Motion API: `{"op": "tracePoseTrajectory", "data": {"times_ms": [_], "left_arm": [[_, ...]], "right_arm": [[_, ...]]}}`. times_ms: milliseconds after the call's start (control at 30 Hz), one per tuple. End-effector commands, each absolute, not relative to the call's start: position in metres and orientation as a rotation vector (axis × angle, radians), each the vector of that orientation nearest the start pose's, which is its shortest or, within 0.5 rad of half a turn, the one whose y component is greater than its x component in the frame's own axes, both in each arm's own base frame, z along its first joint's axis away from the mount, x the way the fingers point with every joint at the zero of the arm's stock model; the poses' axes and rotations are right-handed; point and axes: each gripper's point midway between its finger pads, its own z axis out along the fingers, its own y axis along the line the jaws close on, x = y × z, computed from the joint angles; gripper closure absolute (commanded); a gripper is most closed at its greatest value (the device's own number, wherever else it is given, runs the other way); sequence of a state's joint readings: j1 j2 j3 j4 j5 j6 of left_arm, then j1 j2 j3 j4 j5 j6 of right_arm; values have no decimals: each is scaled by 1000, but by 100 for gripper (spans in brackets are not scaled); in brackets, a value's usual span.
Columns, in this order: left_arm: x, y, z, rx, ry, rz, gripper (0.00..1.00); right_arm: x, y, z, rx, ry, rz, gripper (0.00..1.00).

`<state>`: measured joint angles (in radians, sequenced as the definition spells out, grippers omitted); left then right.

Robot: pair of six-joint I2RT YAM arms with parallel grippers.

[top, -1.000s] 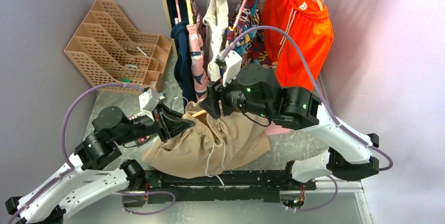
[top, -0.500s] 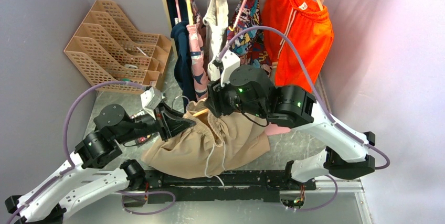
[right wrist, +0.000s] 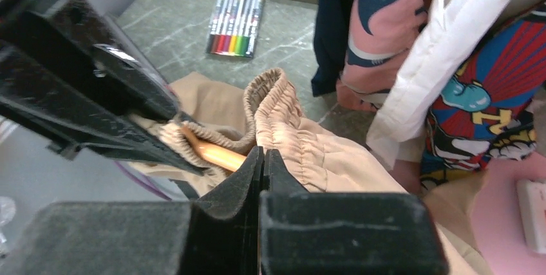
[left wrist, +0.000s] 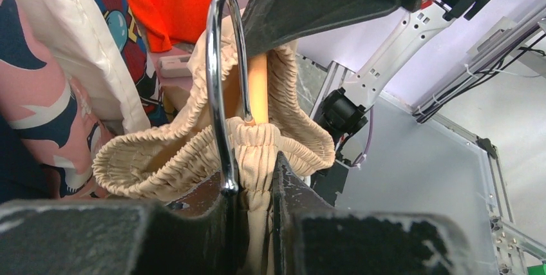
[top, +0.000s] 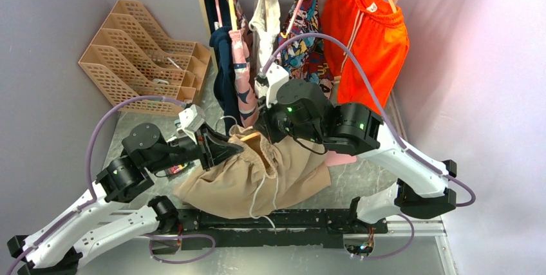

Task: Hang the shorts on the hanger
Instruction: Adjust the shorts on the hanger.

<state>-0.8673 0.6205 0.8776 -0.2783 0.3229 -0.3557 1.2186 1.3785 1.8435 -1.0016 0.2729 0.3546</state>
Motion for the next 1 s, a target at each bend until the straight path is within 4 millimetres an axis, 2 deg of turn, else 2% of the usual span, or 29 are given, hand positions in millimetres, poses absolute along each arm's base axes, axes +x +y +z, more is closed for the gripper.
{"op": "tracePoseTrajectory", "data": {"times_ms": [0,133,233,433,467,500,567,633,733,867,967], "left_arm": [[110,-244,390,715,1391,-1219,93],[109,-252,395,735,1354,-1254,93],[108,-256,397,740,1337,-1273,93],[102,-250,406,741,1277,-1278,93],[101,-248,408,736,1265,-1276,93],[101,-246,409,727,1255,-1272,93],[104,-241,411,695,1250,-1254,93],[108,-237,412,658,1246,-1233,93],[114,-227,414,588,1239,-1202,93],[123,-207,423,465,1219,-1145,93],[124,-192,431,400,1195,-1120,93]], "right_arm": [[140,338,423,-745,1902,867,100],[130,351,452,-698,1812,1033,100],[131,355,442,-679,1821,1051,100],[125,353,402,-733,1913,1021,100],[122,353,397,-750,1927,1018,96],[121,352,395,-765,1934,1014,85],[119,348,398,-773,1930,1013,65],[119,341,407,-762,1911,1008,53],[117,330,427,-758,1862,1013,41],[115,310,452,-735,1779,1026,37],[109,296,459,-739,1723,1044,37]]}}
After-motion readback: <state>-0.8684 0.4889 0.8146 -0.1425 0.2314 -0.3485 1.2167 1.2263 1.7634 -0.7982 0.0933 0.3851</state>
